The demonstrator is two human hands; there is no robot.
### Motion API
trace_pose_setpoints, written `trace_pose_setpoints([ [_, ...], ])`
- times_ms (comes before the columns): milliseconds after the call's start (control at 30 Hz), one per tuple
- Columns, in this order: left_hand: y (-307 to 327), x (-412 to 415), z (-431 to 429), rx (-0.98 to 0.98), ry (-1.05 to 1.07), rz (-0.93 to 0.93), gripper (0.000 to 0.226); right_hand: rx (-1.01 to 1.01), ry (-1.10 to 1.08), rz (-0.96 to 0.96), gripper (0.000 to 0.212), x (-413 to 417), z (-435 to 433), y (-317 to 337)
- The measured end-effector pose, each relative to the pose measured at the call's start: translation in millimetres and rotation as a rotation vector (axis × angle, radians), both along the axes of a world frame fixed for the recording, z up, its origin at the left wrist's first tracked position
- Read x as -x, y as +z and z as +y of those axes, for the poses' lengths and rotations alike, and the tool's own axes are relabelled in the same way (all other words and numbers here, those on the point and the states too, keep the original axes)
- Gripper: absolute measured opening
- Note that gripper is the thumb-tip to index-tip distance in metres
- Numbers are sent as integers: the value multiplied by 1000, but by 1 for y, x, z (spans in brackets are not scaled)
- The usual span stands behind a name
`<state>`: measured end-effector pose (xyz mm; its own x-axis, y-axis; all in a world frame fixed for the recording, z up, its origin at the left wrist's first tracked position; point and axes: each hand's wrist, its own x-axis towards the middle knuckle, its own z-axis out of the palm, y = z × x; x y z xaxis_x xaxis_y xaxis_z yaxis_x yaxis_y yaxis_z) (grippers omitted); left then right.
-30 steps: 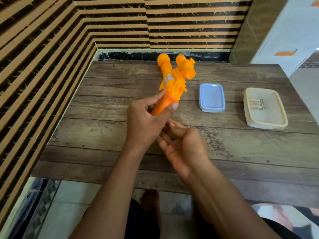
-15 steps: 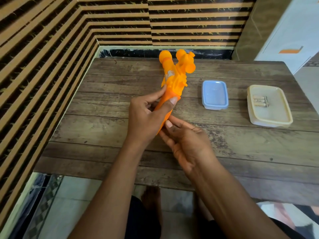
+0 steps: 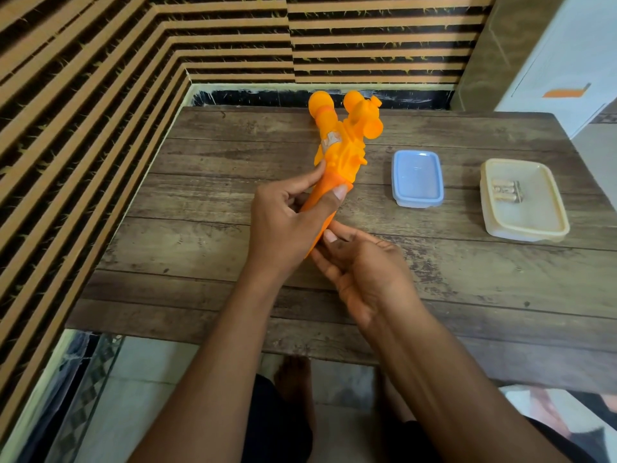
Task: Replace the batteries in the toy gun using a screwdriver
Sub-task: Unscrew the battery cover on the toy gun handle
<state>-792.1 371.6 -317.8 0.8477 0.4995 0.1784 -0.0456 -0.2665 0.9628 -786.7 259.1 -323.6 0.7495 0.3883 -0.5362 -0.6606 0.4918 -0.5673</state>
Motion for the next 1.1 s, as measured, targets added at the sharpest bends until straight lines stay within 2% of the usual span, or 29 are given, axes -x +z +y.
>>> trace_pose_setpoints([
  [300, -8, -2, -2, -71, 1, -3, 45, 88, -60, 35, 27, -2, 4, 3],
  [800, -6, -2, 0, -55, 7, 7, 48, 54, -85, 29, 21, -1, 4, -3],
  [1100, -7, -3, -2, -96, 9, 5, 46, 65, -88, 41, 26, 0, 5, 1],
])
